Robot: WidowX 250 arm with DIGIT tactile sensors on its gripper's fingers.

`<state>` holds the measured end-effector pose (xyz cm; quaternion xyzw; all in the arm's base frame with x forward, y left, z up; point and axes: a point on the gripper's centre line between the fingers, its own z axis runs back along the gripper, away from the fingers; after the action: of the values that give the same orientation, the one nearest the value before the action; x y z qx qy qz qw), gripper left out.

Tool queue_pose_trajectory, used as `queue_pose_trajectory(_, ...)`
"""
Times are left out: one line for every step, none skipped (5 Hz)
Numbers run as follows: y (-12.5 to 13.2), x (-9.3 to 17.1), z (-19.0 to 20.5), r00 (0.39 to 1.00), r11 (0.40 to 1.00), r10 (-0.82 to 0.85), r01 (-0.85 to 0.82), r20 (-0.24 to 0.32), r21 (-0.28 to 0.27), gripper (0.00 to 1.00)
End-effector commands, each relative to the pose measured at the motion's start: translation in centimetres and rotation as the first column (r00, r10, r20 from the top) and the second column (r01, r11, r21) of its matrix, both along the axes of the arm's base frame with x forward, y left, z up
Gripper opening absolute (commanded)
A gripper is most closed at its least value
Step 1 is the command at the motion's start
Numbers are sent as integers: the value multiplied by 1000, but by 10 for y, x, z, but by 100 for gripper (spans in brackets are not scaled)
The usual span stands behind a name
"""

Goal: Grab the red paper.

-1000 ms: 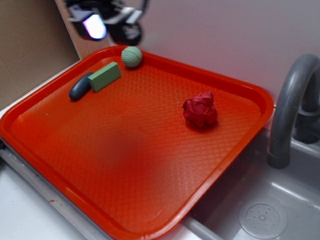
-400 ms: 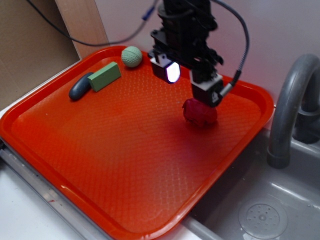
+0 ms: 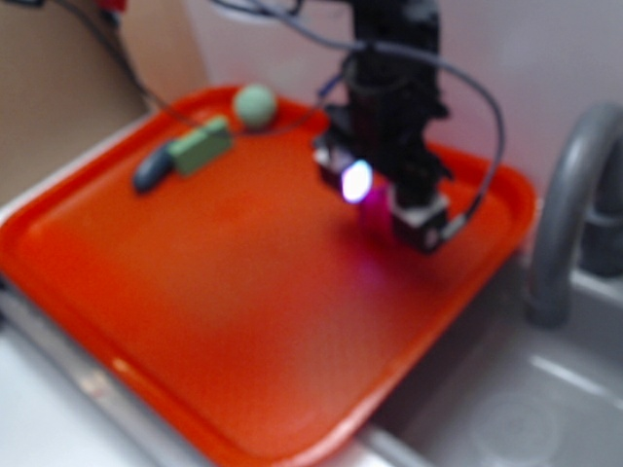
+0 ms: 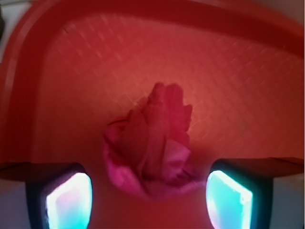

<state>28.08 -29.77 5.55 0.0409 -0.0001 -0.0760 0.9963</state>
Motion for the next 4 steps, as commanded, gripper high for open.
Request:
queue_pose_trajectory(-2, 11, 5, 999, 999, 37, -37, 15, -15, 100)
queue_pose_trajectory(-4, 11, 4, 999, 998, 46, -45, 23, -37, 38)
queue_pose_trajectory(-4, 8, 3, 998, 997, 55, -54, 20, -47, 0)
queue_pose_trajectory(0, 5, 7, 997, 997, 68, -67, 26, -47, 0)
